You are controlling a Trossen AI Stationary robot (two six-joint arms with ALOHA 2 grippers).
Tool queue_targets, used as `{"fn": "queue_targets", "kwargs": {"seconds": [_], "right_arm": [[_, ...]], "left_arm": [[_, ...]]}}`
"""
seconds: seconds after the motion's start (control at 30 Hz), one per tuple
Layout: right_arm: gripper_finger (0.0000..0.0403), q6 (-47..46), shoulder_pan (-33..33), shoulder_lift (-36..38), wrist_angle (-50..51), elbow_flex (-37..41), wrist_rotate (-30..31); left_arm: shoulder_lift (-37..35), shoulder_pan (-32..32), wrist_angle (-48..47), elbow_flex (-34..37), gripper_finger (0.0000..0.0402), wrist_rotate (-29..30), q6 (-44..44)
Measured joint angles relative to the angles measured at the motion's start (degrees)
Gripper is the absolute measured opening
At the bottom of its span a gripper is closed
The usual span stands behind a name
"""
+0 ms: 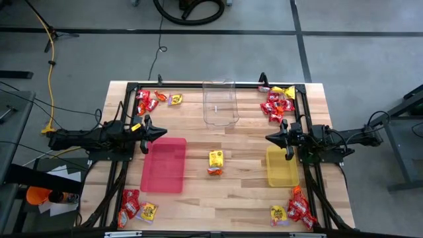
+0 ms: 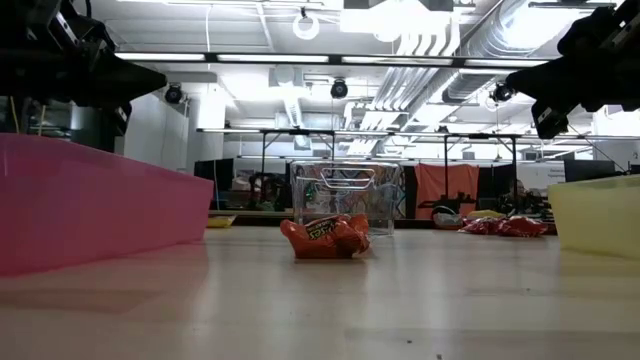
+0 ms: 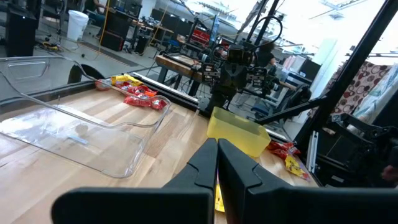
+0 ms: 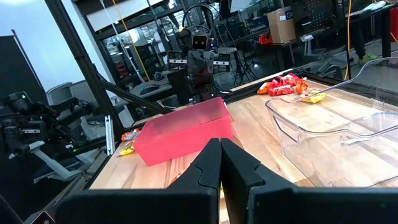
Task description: Sort candy
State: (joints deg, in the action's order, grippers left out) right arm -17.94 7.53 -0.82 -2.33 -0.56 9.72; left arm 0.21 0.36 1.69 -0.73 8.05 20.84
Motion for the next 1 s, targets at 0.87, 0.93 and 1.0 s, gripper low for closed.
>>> {"fn": "queue_targets", "kwargs": {"seconds": [0.87, 0.93, 1.0], "right_arm": [[0.0018, -18.42, -7.37, -17.64, -28.19, -12.14, 31.35], [0.0041, -22.95, -10.34, -21.57, -15.48, -17.71, 30.12], [0.007, -29.03, -14.12, -24.64, 1.34, -23.78, 26.29]], "left_arm": [[0.0, -0.02, -0.02, 0.0, 0.0001, 0.0, 0.01], [0.0, -0.02, -0.02, 0.0, 0.0001, 0.02, 0.01], [0.0, -0.02, 0.0, 0.0, 0.0001, 0.02, 0.01]]}}
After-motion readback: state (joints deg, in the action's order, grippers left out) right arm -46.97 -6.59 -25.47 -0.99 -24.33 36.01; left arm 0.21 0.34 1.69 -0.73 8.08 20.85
